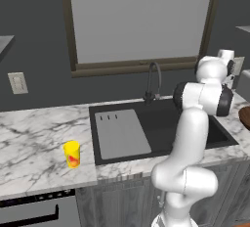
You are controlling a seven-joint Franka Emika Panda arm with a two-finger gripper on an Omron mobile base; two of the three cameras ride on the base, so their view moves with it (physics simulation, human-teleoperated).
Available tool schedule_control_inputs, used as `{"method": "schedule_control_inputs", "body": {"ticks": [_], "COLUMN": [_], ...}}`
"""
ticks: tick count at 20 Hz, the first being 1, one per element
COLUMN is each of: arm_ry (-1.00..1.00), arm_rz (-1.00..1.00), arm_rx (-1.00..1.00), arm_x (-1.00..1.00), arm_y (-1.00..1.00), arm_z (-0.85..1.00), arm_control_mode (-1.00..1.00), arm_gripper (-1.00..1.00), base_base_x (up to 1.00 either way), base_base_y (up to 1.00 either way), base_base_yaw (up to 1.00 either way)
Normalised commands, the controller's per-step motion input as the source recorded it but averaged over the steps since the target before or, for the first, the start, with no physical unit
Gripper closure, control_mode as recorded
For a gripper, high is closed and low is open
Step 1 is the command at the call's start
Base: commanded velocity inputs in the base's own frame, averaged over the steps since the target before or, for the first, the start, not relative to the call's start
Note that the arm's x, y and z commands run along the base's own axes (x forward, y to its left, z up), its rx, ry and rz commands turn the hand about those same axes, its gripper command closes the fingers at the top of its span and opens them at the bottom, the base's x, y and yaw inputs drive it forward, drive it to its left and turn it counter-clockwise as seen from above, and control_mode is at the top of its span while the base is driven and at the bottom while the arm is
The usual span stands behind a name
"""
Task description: Remove the mango and lemon from the sink. Then move the bowl and cup from the counter to the sink for washing.
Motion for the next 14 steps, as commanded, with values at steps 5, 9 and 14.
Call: {"method": "schedule_control_inputs", "body": {"ticks": [5, 9, 14], "arm_ry": [-0.03, -0.1, 0.0], "arm_rz": [-0.11, -0.17, -0.19], "arm_rx": [-0.1, -0.11, -0.01], "arm_x": [-0.09, -0.01, 0.0], "arm_y": [0.32, 0.31, 0.15], "arm_z": [0.0, 0.0, 0.0], "arm_control_mode": [-1.0, -1.0, -1.0], "arm_gripper": [-1.0, -1.0, -1.0], "base_base_x": [0.0, 0.0, 0.0], "base_base_y": [0.0, 0.0, 0.0], "base_base_yaw": [0.0, 0.0, 0.0]}}
